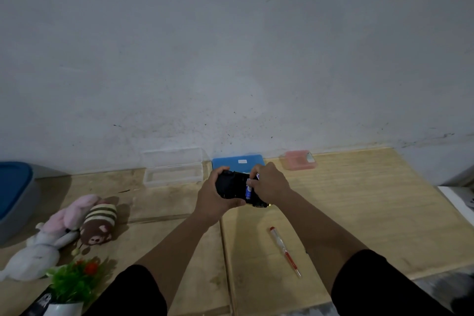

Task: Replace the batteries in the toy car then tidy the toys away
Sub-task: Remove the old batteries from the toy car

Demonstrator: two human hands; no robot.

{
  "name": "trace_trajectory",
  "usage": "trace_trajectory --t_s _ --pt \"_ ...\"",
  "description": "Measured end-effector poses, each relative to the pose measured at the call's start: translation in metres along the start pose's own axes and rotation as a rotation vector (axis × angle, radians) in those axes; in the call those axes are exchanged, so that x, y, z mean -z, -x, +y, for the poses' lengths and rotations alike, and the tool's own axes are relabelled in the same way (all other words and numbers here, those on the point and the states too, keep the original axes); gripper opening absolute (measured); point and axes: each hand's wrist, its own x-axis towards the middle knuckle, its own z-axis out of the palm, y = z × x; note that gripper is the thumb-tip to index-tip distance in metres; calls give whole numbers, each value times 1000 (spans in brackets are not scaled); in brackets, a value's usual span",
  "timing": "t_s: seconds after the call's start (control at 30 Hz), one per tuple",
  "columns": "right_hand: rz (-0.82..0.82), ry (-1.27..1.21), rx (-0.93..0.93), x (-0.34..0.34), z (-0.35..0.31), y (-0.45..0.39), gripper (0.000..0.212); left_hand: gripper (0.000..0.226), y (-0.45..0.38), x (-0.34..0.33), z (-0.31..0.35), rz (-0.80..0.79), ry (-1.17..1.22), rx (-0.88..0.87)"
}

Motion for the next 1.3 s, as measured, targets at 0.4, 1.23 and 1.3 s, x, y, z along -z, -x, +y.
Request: trace_trajectory --t_s 0.4,1.23,1.3 --pt "94 -344 130 -6 -10 13 21 88 -5 15 7 -136 -16 14" --pt "-345 -592 77 12 23 32 46 88 -8 50 26 -496 78 47" --pt "-296 -697 24 4 27 33 47 98 -4 48 26 -432 146 63"
